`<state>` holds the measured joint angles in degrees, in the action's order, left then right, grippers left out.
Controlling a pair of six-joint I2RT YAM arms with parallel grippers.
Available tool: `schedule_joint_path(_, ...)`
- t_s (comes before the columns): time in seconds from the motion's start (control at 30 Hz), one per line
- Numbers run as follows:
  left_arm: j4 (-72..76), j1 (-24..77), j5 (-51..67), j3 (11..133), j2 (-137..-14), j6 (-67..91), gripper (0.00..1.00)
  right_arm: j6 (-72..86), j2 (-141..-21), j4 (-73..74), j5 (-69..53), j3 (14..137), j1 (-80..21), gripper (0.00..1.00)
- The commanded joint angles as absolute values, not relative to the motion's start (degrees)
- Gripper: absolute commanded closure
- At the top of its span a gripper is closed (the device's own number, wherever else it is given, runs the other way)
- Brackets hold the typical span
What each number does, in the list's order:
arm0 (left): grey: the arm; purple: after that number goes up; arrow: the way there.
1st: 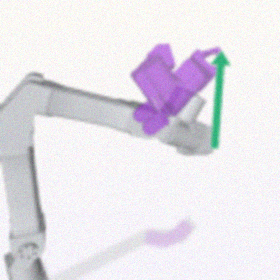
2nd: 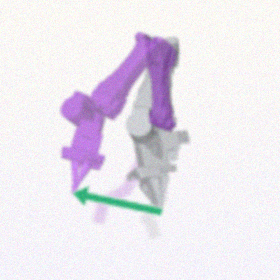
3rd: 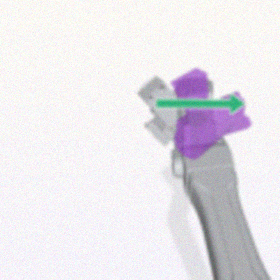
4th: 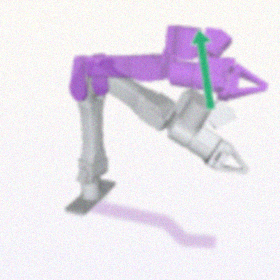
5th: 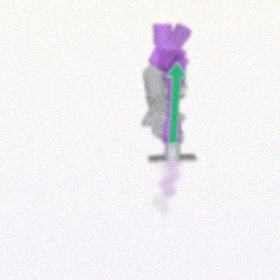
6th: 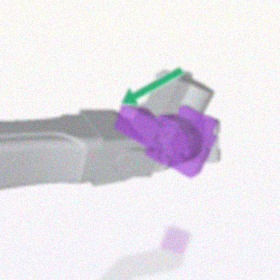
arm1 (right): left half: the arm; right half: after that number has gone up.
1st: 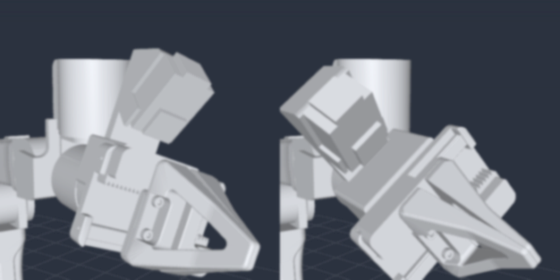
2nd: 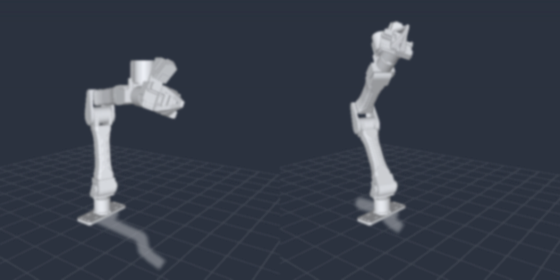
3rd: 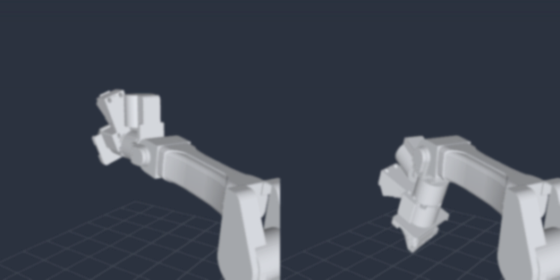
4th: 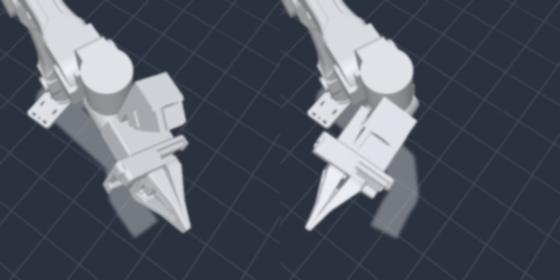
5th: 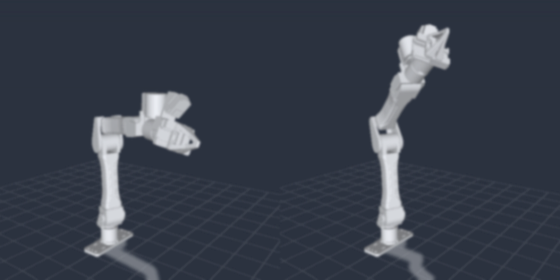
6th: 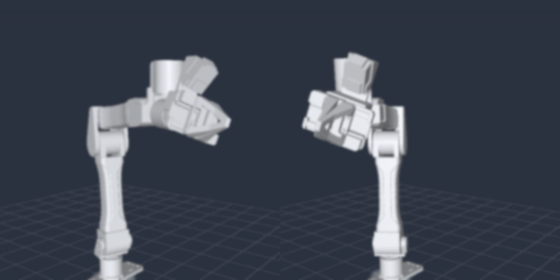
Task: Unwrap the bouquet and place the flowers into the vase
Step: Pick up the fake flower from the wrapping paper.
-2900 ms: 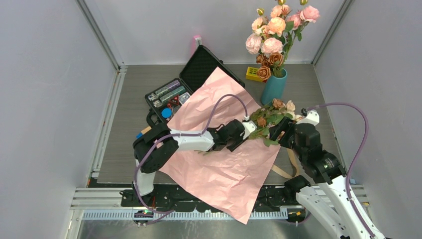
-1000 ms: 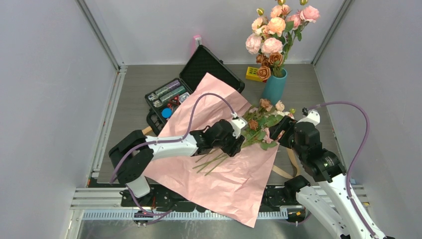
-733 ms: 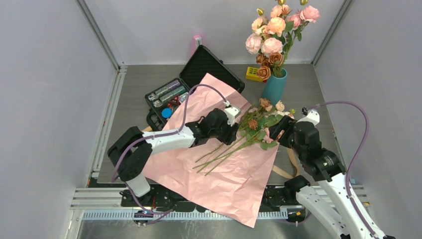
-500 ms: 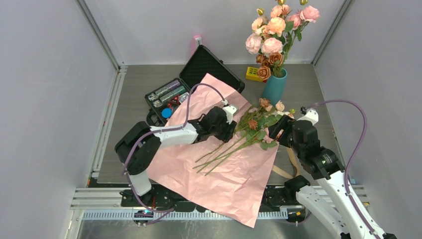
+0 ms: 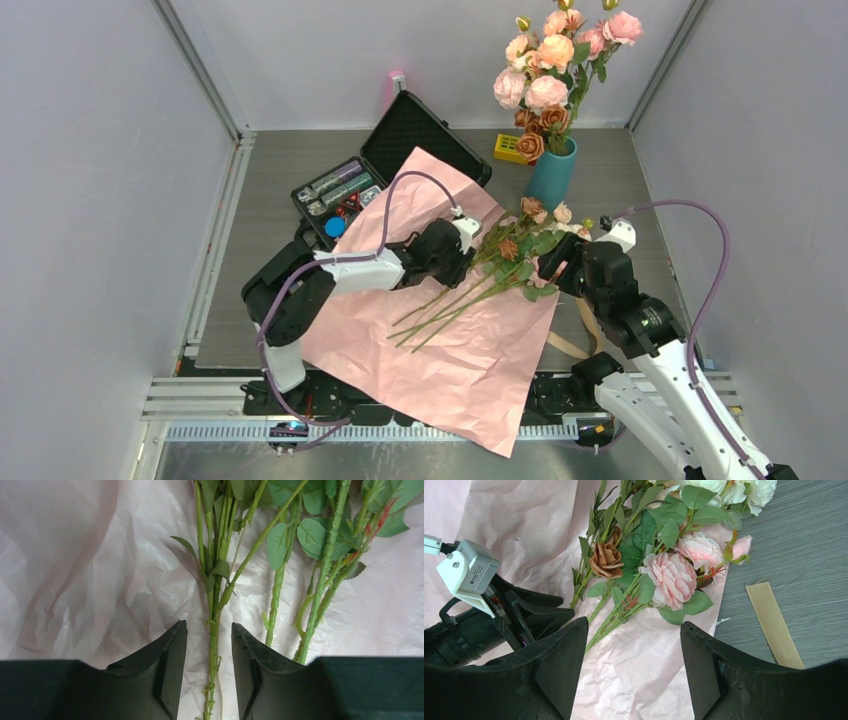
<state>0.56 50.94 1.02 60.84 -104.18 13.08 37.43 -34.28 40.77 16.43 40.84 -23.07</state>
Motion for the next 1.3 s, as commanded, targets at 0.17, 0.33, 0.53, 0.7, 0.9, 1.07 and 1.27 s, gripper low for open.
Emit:
schedule_joint_path(0.17, 0.26, 52.82, -6.63, 65.08, -106.26, 11.55, 0.61, 37.66, -34.46, 37.69, 16.98, 40.43, -22.85, 0.27)
schedule_joint_path(0.33, 0.47, 53.93, -7.45, 65.54, -107.47, 11.42, 0.61, 37.75, -34.35, 37.53, 16.98, 40.27, -22.85, 0.27)
schedule_joint_path(0.53, 0.15, 54.74, -13.28, 65.59, -108.1, 11.77, 0.65, 37.62, -33.91, 37.53, 16.91, 40.1, -22.81, 0.27)
schedule_joint_path(0.7, 0.95, 54.76, -13.06, 65.2, -108.04, 12.9, 0.66, 37.7, -33.95, 37.58, 16.86, 39.83, -22.85, 0.27)
schedule_joint_path(0.9, 1.59, 54.76, -9.65, 65.05, -108.45, 14.16, 0.71, 37.62, -33.93, 37.53, 16.87, 39.8, -22.85, 0.27)
schedule_joint_path(1.07, 2.5, 54.76, -8.64, 64.52, -108.09, 15.15, 0.8, 37.64, -33.95, 37.6, 16.75, 39.74, -22.85, 0.27)
schedule_joint_path(1.27, 2.4, 54.43, -6.99, 64.77, -107.68, 16.05, 0.96, 37.62, -34.22, 37.62, 16.92, 39.74, -22.86, 0.27)
